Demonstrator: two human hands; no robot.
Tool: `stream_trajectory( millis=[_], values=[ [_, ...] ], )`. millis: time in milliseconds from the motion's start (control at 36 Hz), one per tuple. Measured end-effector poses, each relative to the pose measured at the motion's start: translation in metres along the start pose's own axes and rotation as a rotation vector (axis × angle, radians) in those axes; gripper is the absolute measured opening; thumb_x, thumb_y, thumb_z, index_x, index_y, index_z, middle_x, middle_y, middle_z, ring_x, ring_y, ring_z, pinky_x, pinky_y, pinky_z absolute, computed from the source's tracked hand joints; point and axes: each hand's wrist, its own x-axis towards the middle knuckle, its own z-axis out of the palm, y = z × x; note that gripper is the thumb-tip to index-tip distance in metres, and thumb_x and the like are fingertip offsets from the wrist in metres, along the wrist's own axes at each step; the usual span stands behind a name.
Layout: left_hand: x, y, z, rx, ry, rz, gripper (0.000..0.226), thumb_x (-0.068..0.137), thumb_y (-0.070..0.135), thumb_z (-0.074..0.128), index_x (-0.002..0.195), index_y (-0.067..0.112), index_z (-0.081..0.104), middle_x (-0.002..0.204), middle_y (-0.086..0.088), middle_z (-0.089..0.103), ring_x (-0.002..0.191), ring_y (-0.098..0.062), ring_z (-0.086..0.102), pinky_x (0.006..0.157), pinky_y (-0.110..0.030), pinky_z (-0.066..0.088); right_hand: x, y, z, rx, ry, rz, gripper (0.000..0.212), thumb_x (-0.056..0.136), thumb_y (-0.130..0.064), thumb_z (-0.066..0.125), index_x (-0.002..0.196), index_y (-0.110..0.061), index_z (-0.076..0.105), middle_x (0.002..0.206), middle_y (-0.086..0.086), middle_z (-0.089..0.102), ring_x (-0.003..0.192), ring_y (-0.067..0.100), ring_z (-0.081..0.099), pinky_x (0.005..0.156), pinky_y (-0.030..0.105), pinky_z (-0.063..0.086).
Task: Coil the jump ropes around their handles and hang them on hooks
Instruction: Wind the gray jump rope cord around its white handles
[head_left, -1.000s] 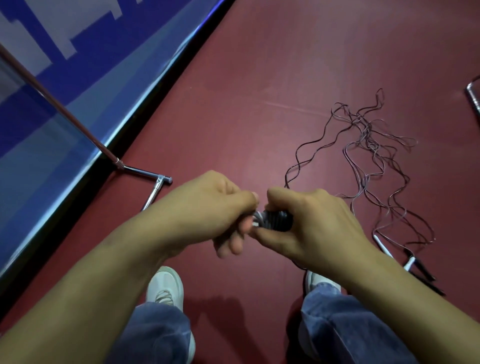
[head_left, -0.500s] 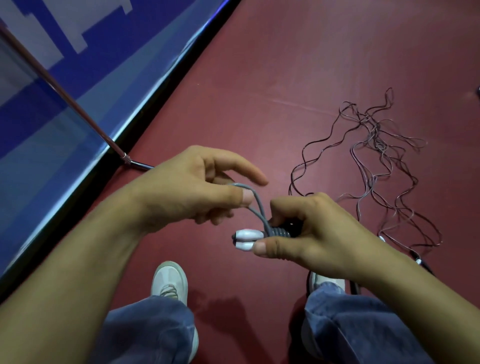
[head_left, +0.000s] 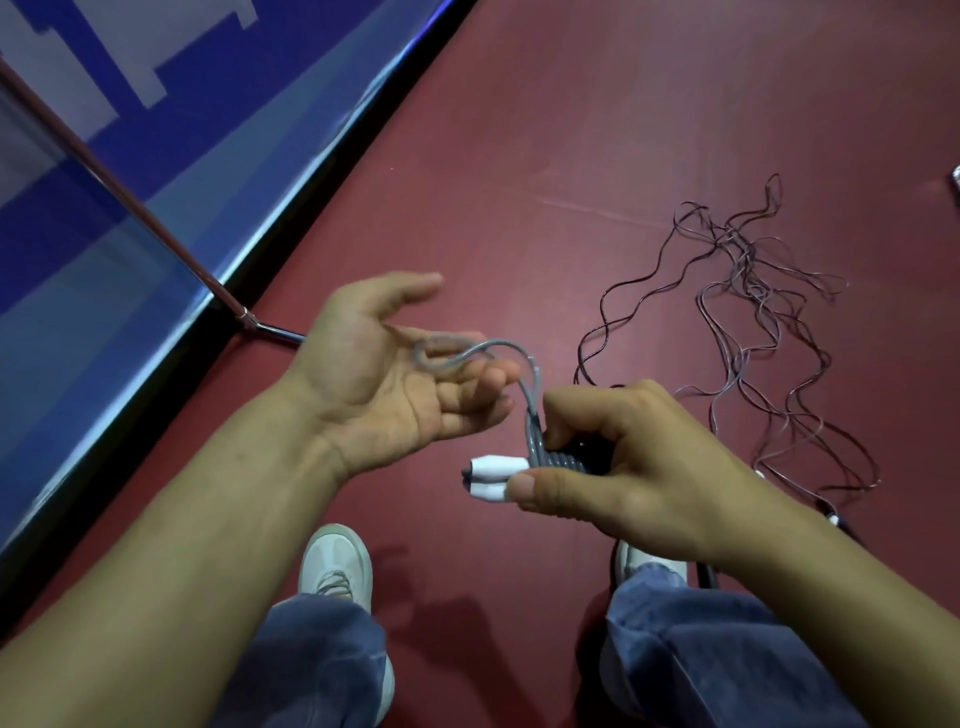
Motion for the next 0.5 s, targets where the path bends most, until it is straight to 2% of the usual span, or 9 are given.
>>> stream_trajectory(
  millis=[56, 83, 167, 222, 278, 306, 361, 444, 500],
  values=[
    [0.0, 0.002, -0.003, -0.093, -0.037, 0.077, 0.064, 0.089, 0.042, 0.05, 0.132, -0.005, 0.046, 0.113, -0.033, 0.067, 0.099, -0.041, 0.071, 0.094, -0.054, 0.054, 0.0, 0.001, -0.002, 0.151, -0.027, 0.075, 0.038, 0.076, -0.059, 0.075, 0.07, -0.029, 0.051, 0.061, -0.003, 0.065, 0.054, 0.024, 0.053, 0.052, 0.04, 0.046],
    [-0.002, 0.002, -0.003, -0.132, -0.071, 0.116, 0.065, 0.089, 0.04, 0.05, 0.137, -0.002, 0.042, 0.118, -0.037, 0.064, 0.107, -0.045, 0.069, 0.099, -0.057, 0.051, 0.001, 0.001, -0.003, 0.226, -0.041, 0.108, 0.036, 0.077, -0.053, 0.078, 0.07, -0.027, 0.054, 0.065, 0.0, 0.069, 0.056, 0.026, 0.059, 0.054, 0.04, 0.048],
    [-0.004, -0.003, 0.003, -0.084, -0.185, 0.251, 0.058, 0.084, 0.021, 0.052, 0.138, 0.006, 0.038, 0.123, -0.04, 0.061, 0.115, -0.052, 0.064, 0.105, -0.059, 0.045, 0.004, 0.002, -0.005, 0.396, -0.031, 0.201, 0.035, 0.073, -0.042, 0.083, 0.07, -0.019, 0.057, 0.069, 0.011, 0.071, 0.069, 0.041, 0.068, 0.058, 0.05, 0.051],
    [-0.001, -0.012, 0.007, 0.102, -0.196, 0.363, 0.056, 0.076, 0.004, 0.052, 0.13, 0.014, 0.039, 0.124, -0.032, 0.066, 0.119, -0.043, 0.065, 0.106, -0.053, 0.047, 0.006, 0.0, -0.005, 0.491, -0.028, 0.231, 0.03, 0.073, -0.035, 0.083, 0.069, -0.017, 0.059, 0.069, 0.013, 0.072, 0.073, 0.052, 0.066, 0.058, 0.06, 0.051],
    [0.002, -0.022, 0.007, 0.405, -0.186, 0.47, 0.057, 0.071, -0.005, 0.047, 0.125, 0.014, 0.046, 0.123, -0.017, 0.071, 0.124, -0.027, 0.064, 0.105, -0.038, 0.048, 0.006, -0.002, -0.006, 0.574, -0.022, 0.233, 0.029, 0.071, -0.034, 0.083, 0.066, -0.017, 0.06, 0.068, 0.011, 0.07, 0.07, 0.058, 0.061, 0.054, 0.068, 0.047],
    [0.003, -0.027, 0.009, 0.553, -0.211, 0.504, 0.055, 0.069, -0.006, 0.044, 0.12, 0.014, 0.053, 0.121, -0.012, 0.072, 0.124, -0.02, 0.063, 0.101, -0.034, 0.049, 0.007, -0.002, -0.007, 0.604, -0.011, 0.231, 0.031, 0.07, -0.036, 0.083, 0.066, -0.017, 0.059, 0.067, 0.013, 0.067, 0.067, 0.059, 0.059, 0.052, 0.072, 0.046],
    [0.004, -0.033, 0.008, 0.702, -0.249, 0.517, 0.052, 0.068, -0.006, 0.039, 0.11, 0.013, 0.063, 0.116, -0.01, 0.072, 0.122, -0.019, 0.063, 0.093, -0.036, 0.046, 0.007, -0.003, -0.009, 0.631, 0.012, 0.228, 0.037, 0.067, -0.037, 0.084, 0.066, -0.013, 0.057, 0.069, 0.019, 0.064, 0.066, 0.061, 0.057, 0.052, 0.075, 0.045],
    [0.005, -0.035, 0.006, 0.711, -0.221, 0.486, 0.053, 0.07, -0.002, 0.039, 0.108, 0.018, 0.07, 0.11, -0.006, 0.073, 0.114, -0.018, 0.066, 0.091, -0.035, 0.048, 0.005, -0.003, -0.012, 0.651, 0.04, 0.218, 0.035, 0.066, -0.037, 0.083, 0.065, -0.015, 0.056, 0.067, 0.008, 0.067, 0.067, 0.065, 0.056, 0.054, 0.078, 0.044],
    [0.007, -0.037, 0.006, 0.728, -0.195, 0.462, 0.046, 0.078, 0.005, 0.042, 0.103, 0.023, 0.075, 0.099, -0.002, 0.075, 0.096, -0.015, 0.068, 0.086, -0.033, 0.049, 0.004, -0.004, -0.014, 0.675, 0.071, 0.217, 0.036, 0.066, -0.037, 0.083, 0.068, -0.012, 0.056, 0.071, 0.011, 0.072, 0.067, 0.066, 0.055, 0.054, 0.079, 0.043]
  ],
)
